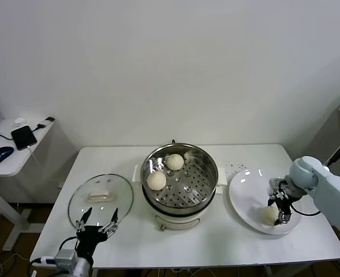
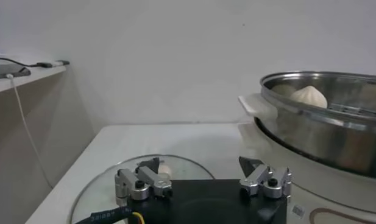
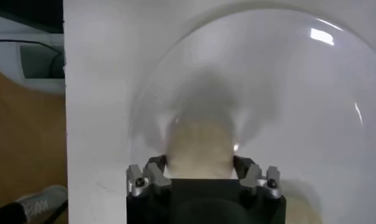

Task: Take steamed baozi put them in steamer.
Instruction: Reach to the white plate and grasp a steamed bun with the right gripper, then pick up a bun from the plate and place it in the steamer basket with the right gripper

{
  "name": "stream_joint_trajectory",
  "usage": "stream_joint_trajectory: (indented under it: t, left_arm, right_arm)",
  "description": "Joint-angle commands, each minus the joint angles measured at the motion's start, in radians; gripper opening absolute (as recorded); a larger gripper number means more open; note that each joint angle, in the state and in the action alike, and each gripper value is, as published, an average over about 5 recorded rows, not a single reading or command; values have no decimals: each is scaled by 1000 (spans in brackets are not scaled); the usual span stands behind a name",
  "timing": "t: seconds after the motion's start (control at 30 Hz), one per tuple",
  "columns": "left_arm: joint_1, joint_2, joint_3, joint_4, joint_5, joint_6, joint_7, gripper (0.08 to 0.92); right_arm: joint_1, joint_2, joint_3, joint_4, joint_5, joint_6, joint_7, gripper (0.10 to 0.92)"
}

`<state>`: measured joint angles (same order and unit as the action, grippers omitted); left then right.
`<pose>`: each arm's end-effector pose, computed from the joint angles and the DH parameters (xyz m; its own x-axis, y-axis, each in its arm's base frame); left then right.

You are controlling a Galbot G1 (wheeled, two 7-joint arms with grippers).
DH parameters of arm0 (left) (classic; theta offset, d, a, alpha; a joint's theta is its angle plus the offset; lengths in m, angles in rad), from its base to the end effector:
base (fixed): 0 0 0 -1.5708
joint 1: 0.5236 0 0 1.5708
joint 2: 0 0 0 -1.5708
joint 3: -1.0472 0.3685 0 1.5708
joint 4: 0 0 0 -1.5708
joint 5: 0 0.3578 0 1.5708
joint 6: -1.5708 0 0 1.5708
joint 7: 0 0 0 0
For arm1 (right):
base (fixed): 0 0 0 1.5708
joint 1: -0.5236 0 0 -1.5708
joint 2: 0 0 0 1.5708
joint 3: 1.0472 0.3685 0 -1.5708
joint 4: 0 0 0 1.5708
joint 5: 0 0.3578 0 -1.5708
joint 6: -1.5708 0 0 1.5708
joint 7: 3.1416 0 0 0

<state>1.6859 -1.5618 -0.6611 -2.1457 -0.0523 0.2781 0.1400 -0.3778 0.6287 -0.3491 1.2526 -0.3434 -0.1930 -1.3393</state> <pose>0.1353 0.0427 -0.3167 -0.9430 0.0256 0.3318 0.0237 0.9997 -0.0096 0.4773 -0.2355 -0.2512 0.0097 -0.0446 0.9990 -0.9995 0.0280 0.0110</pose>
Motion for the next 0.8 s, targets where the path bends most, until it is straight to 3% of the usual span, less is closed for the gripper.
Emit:
stream_joint_trajectory:
  t: [0.03, 0.17, 0.47, 0.63, 0.8]
  left_arm:
    - [-1, -1, 2, 1, 2, 0, -1, 823]
    - [-2, -1, 5, 0, 3, -1, -1, 823]
    - [-27, -6, 14, -4, 9, -4, -9, 823]
    - [-39, -11, 11, 1, 44, -10, -27, 823]
    - [-44, -18, 15, -4, 72, -17, -40, 823]
  right_arm:
    - [2, 1, 9, -2, 4, -3, 4, 606]
    - [41, -11, 6, 14, 32, -14, 3, 521]
    - [534, -71, -335, 124, 253, -89, -40, 503]
    - [881, 39, -591, 102, 419, -127, -61, 509]
    - [1031, 207, -675, 32, 530, -125, -69, 509]
